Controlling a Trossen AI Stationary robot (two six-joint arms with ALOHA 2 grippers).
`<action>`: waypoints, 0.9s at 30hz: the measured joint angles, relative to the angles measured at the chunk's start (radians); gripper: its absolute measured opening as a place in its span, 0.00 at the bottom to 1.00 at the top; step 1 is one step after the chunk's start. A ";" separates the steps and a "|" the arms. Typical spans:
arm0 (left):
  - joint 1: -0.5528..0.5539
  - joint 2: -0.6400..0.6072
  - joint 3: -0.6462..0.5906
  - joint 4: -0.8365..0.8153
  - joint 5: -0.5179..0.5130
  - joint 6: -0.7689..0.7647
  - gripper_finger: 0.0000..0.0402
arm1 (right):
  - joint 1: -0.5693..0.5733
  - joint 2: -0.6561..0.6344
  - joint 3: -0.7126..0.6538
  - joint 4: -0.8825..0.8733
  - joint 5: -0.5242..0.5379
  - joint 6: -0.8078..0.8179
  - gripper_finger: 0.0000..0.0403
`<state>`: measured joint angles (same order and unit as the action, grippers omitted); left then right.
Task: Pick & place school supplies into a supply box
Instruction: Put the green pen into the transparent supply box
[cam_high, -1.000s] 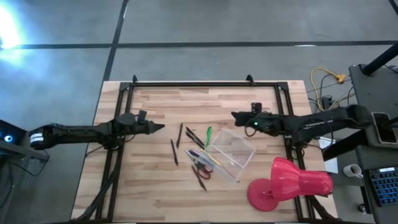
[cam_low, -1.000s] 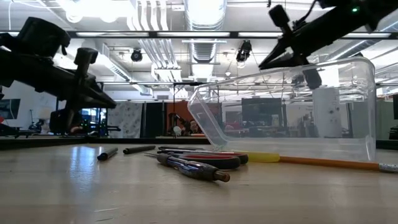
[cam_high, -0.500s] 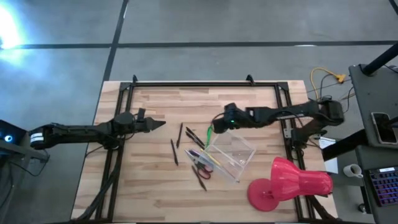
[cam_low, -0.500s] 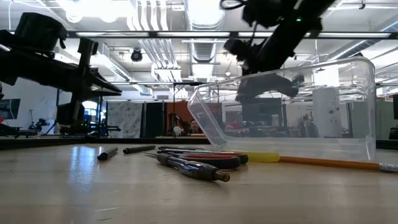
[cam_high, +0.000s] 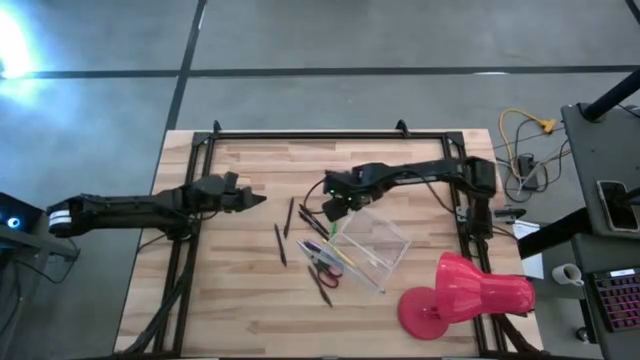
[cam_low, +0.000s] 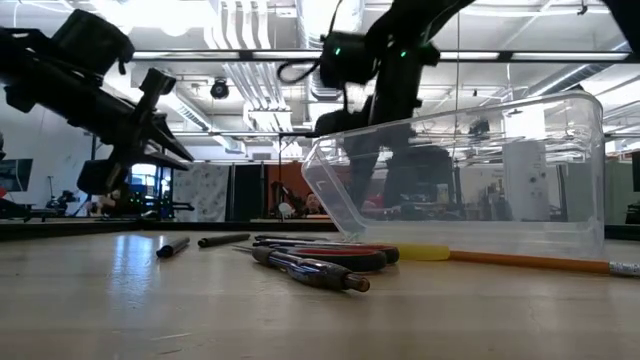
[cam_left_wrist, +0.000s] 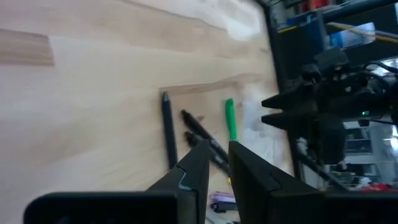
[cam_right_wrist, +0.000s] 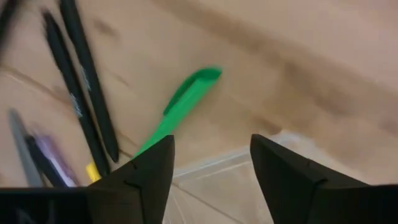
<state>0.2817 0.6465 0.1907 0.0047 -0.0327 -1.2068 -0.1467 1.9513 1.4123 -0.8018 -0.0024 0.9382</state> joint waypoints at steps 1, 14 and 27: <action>0.000 0.002 0.001 -0.003 0.001 0.000 0.11 | -0.002 0.022 0.009 0.000 -0.027 0.000 0.51; 0.000 0.003 -0.004 -0.009 0.007 0.000 0.11 | 0.003 0.132 0.123 -0.012 -0.080 -0.034 0.47; 0.000 0.003 -0.008 -0.010 0.008 0.020 0.11 | 0.003 0.219 0.138 0.013 -0.066 -0.086 0.46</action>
<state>0.2813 0.6495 0.1829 -0.0053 -0.0250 -1.1869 -0.1442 2.1701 1.5505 -0.7885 -0.0682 0.8526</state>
